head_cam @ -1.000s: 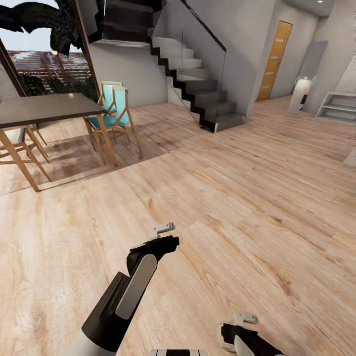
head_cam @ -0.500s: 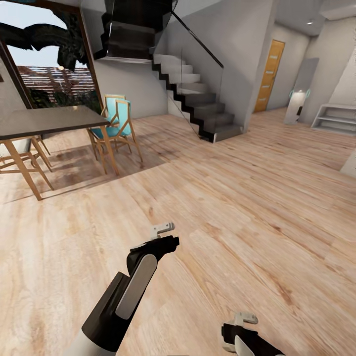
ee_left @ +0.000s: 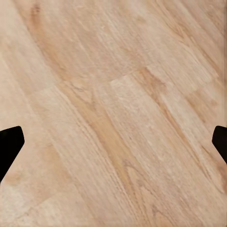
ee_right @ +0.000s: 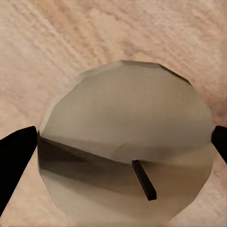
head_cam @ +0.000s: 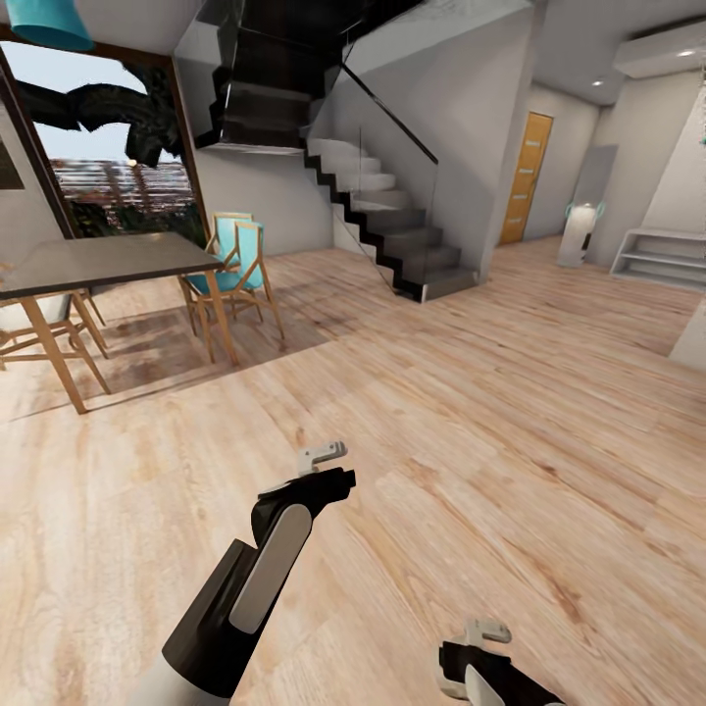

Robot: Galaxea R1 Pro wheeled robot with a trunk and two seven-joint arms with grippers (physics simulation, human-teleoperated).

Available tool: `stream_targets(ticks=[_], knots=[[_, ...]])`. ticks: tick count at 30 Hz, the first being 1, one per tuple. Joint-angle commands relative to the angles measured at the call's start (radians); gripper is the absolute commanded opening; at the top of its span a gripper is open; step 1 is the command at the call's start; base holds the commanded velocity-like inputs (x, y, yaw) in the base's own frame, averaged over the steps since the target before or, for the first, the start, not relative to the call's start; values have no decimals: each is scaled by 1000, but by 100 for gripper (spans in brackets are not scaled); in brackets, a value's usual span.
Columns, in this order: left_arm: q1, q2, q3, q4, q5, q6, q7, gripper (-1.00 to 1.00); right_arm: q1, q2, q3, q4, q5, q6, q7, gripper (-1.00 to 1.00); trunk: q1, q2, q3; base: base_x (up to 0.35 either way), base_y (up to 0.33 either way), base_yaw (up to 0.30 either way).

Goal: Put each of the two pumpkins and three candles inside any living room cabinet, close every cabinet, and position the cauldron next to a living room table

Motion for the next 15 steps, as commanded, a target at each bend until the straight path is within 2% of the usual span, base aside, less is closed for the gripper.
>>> stream_targets(ticks=[1,8,10,13,15], knots=[[-1,0,-1,-1,10,1,10,100,0,0,8,-2,-7,6,-7,-100,-1,0,3,0,0,0],[-1,0,0,3,11,1,10,100,0,-1,4,-13,-7,14,-5,-100,-4,2,30,0,0,0],[-1,0,1,4,11,1,10,100,0,0,4,-14,-8,39,-6,-100,-5,2,38,0,0,0],[-1,0,1,6,11,1,10,100,-7,-6,-5,-59,-8,134,-7,-100,-6,3,49,0,0,0],[-1,0,1,7,11,1,10,100,-11,-14,-20,-145,-8,225,-8,-100,-10,9,57,0,0,0]])
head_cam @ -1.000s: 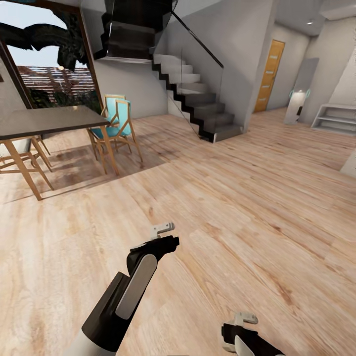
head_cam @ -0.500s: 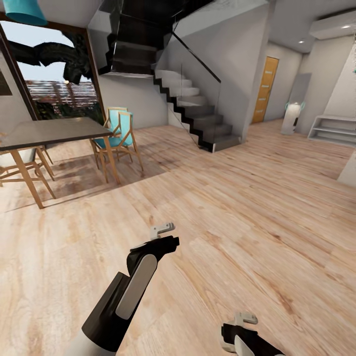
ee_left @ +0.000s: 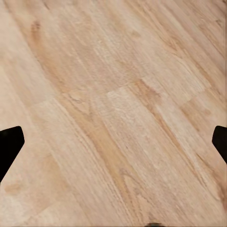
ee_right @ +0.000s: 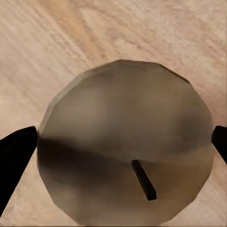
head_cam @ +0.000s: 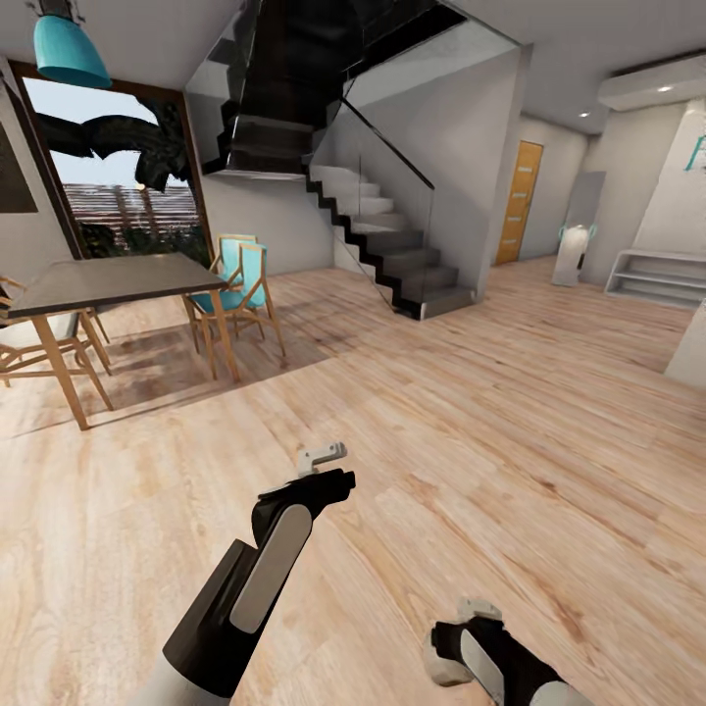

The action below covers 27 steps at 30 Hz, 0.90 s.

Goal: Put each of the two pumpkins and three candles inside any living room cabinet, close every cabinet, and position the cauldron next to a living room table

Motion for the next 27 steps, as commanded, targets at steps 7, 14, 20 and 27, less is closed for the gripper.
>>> stream_targets(ticks=[7,14,20,27], knots=[[-1,0,4,1,9,1,12,100,-7,-10,-195,-424,-8,340,-146,-100,-27,49,21,0,0,0],[-1,0,6,33,5,-1,14,100,-15,-5,-214,-573,-9,427,-187,-100,-54,98,43,0,0,0],[-1,0,10,87,0,-6,16,100,-15,-17,-214,-583,-9,437,-188,-100,-77,140,62,0,0,0],[-2,0,10,106,-2,-2,15,100,-15,-17,-209,-587,1,466,-187,-100,-104,189,84,0,0,0]])
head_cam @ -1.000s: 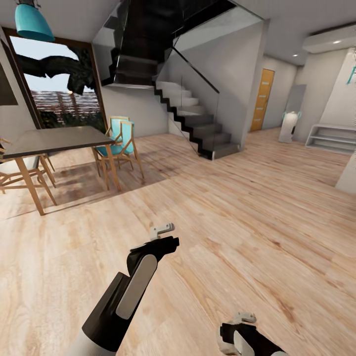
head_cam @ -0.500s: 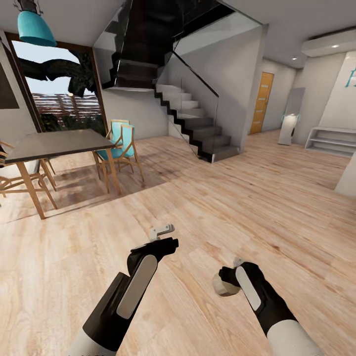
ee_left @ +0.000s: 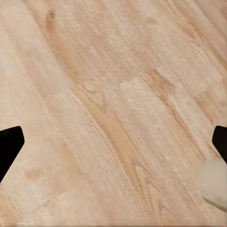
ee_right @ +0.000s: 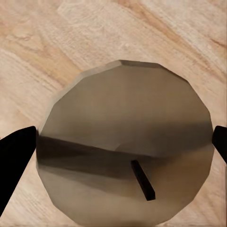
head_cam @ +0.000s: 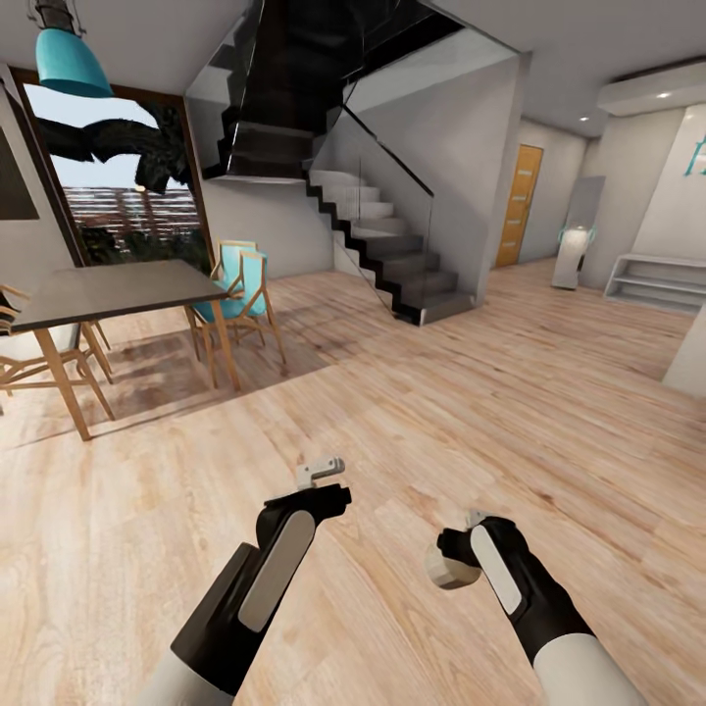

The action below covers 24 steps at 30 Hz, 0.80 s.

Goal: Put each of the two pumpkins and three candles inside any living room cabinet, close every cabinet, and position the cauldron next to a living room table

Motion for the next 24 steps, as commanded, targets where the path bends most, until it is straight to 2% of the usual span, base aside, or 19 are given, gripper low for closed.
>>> stream_targets(ticks=[1,4,8,9,15,24], knots=[[-1,0,-1,1,10,2,9,100,-1,0,1,-1,-9,8,-11,-100,-4,7,2,0,0,0],[-2,0,1,17,11,3,7,100,-1,1,0,-2,-7,15,-11,-100,-16,28,12,0,0,0],[-7,0,29,96,11,6,5,100,-1,7,1,-2,-5,19,-11,-100,-31,56,24,0,0,0],[-19,0,39,172,11,6,0,100,-1,11,4,-1,-5,23,-11,-100,-35,63,27,0,0,0],[-85,0,42,343,16,-2,-6,100,-1,10,6,0,-6,26,-11,-100,-58,105,46,0,0,0],[-96,0,44,363,17,1,6,100,-1,9,2,-1,-6,24,-11,-100,-92,168,74,0,0,0]])
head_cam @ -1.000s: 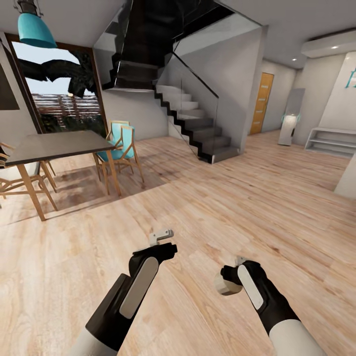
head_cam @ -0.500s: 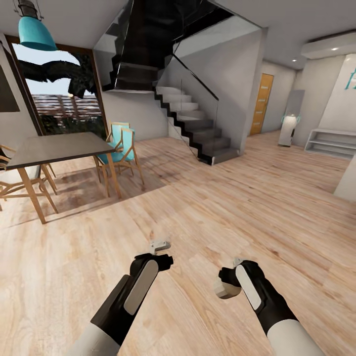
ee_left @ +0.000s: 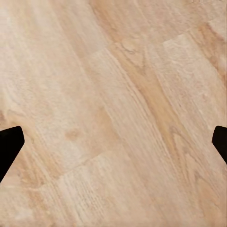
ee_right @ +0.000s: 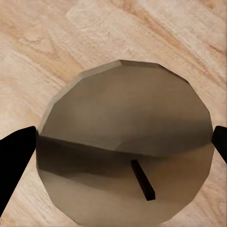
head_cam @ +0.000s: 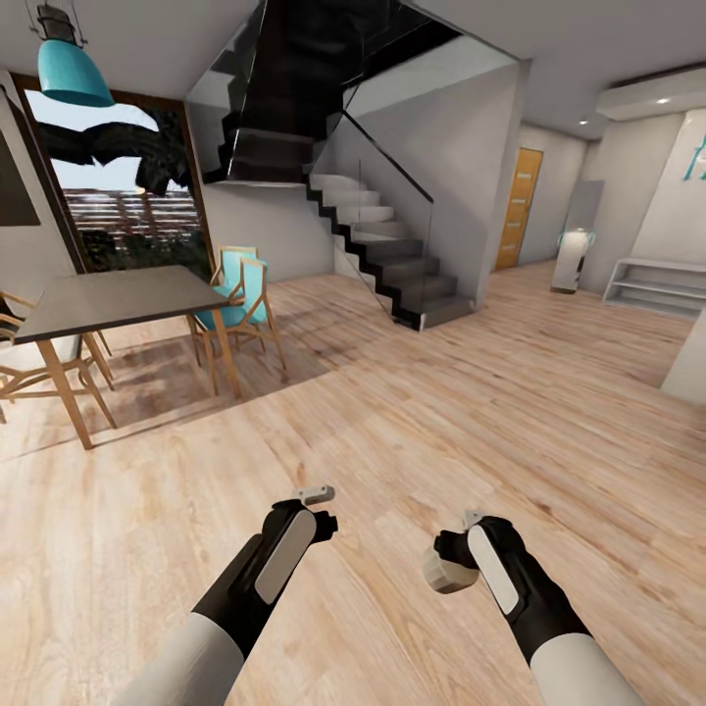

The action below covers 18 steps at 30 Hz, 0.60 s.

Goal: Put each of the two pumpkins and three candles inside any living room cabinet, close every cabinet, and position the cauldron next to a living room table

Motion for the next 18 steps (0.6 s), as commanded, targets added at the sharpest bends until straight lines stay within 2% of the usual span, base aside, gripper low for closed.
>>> stream_targets(ticks=[1,5,12,18], knots=[[-1,0,-1,-1,9,1,10,100,0,1,3,-1,-9,2,-10,-100,-4,7,2,0,0,0],[-2,0,0,-1,10,1,11,100,0,2,2,-1,-10,2,-10,-100,-19,35,15,-101,0,0],[-2,0,0,-1,11,1,11,100,0,3,1,-1,-10,1,-10,-100,-46,84,37,-297,0,0],[-2,0,0,-1,11,0,11,100,0,3,3,-1,-11,0,-10,-100,-69,126,55,-54,0,0]])
